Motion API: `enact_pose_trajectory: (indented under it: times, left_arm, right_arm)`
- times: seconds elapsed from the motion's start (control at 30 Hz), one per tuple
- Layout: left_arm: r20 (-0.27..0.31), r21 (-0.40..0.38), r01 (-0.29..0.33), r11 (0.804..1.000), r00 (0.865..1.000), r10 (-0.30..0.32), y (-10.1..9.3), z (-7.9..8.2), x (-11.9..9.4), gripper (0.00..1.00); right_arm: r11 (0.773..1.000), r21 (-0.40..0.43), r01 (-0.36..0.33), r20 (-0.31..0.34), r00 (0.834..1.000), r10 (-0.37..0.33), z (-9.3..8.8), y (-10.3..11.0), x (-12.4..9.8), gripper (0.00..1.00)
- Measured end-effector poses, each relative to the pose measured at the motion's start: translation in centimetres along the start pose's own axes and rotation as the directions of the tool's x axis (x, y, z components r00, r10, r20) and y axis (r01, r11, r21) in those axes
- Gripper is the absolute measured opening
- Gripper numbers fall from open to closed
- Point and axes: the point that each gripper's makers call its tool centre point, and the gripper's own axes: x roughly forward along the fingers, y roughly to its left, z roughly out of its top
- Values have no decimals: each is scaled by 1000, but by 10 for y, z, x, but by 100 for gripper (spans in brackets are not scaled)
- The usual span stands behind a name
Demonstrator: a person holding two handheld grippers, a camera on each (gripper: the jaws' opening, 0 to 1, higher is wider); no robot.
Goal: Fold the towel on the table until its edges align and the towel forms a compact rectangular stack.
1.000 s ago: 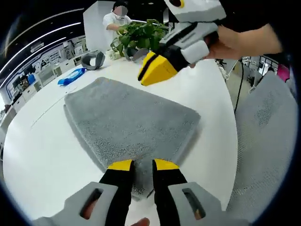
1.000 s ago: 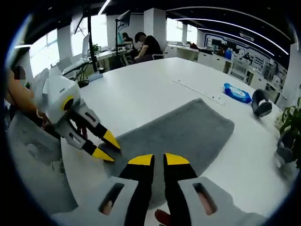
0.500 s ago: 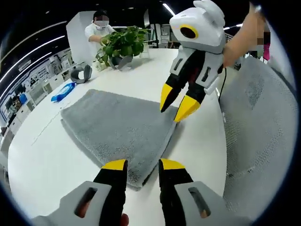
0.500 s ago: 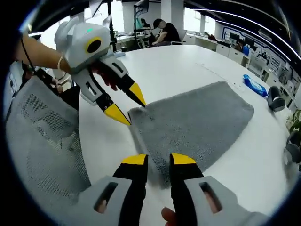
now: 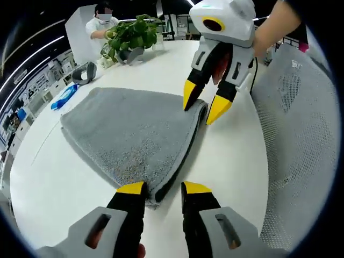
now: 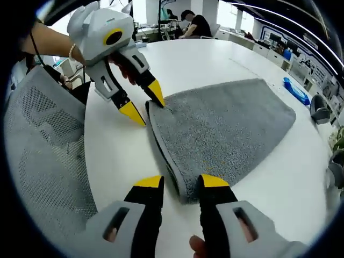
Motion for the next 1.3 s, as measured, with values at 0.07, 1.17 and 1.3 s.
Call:
enact_pose_trajectory:
  times: [0.07,1.17,1.3]
  left_arm:
    - [2,-33,-6,999,1000,6,1,1,0,27]
    - [-155,-247,-182,952,977,146,12,2,2,9]
    - [-177,-274,-181,944,975,135,6,0,1,9]
  right_arm:
    - [1000,-11,2,-9,1000,-2,-1,1,3,27]
    - [981,148,129,-53,991,-122,0,-18,6,5]
    - [972,212,99,-78,993,-84,-3,-16,5,4]
